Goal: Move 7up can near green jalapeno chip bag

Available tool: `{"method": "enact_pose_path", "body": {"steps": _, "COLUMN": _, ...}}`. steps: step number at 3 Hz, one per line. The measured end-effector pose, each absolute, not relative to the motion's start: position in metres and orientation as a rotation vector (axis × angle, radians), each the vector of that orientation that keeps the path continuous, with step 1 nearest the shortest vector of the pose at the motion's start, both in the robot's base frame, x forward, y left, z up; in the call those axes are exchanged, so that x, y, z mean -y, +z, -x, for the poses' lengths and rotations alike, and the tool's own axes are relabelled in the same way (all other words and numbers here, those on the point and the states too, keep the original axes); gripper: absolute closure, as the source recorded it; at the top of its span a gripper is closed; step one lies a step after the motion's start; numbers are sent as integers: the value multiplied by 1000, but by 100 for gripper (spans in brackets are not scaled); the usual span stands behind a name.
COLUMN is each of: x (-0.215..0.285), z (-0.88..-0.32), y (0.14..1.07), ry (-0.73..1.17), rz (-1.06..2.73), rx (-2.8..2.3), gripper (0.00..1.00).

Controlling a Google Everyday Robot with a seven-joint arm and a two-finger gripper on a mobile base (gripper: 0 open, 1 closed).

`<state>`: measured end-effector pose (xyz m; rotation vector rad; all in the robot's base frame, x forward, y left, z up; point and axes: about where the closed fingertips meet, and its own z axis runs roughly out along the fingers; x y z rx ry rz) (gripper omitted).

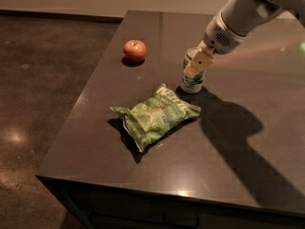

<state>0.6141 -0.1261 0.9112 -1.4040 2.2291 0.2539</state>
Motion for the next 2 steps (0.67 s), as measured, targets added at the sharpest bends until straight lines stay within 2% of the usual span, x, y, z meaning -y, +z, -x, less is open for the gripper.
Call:
{"method": "enact_pose_path", "body": {"steps": 1, "x": 124, "z": -614, "y": 910, "ry": 261, "rz": 1411, "rx": -2224, "gripper": 10}}
{"method": "enact_pose_path", "body": {"steps": 2, "x": 123, "z": -614, "y": 909, "ry": 263, "rz": 1413, "rx": -2224, "gripper": 0}}
